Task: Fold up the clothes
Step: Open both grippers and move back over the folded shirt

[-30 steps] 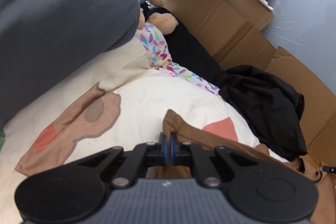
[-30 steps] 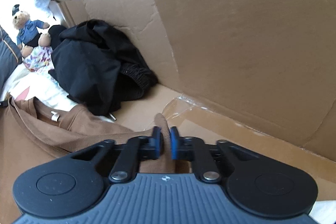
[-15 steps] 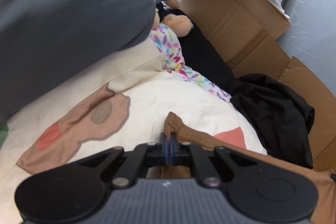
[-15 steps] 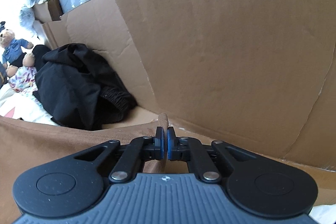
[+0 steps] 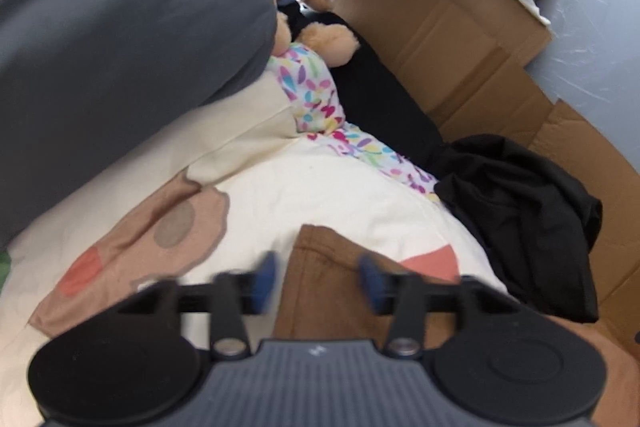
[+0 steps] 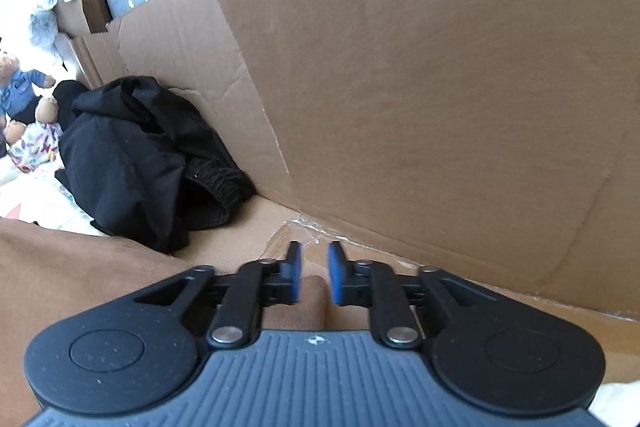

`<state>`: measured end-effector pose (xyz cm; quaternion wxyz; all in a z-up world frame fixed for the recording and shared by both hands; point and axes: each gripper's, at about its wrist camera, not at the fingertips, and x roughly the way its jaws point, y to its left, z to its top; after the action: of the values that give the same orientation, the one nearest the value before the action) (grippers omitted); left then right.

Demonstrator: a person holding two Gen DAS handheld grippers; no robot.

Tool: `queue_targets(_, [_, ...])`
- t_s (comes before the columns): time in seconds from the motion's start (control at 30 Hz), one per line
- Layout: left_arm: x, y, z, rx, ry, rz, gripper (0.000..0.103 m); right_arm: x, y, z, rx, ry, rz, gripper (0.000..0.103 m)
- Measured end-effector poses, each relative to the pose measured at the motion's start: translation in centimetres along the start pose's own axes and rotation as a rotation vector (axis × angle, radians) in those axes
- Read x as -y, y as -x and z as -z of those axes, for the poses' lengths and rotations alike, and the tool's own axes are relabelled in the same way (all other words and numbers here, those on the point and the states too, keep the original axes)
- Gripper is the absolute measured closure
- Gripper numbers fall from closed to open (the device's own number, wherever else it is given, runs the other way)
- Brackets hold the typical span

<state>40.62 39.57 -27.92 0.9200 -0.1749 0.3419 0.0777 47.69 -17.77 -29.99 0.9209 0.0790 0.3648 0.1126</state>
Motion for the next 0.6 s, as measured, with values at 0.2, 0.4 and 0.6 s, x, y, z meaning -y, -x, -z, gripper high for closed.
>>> queue_targets(0.2, [-0.1, 2.1, 1.4, -0.066, 0.034, -0.027, 0.039, 0.4, 3.2, 0.8, -0.021, -0.006, 0.01, 0.059])
queue_targets(0.4, [0.7, 5.2, 2.7, -0.112, 0.0, -0.012, 0.039, -0.3, 6.9, 1.8, -0.082, 0.041, 0.002, 0.059])
queue_targets(0.6, [1.6, 9.1, 3.9, -0.147, -0.082, -0.016, 0.039, -1.1, 10.2, 2.9, -0.116, 0.106, 0.001, 0.059])
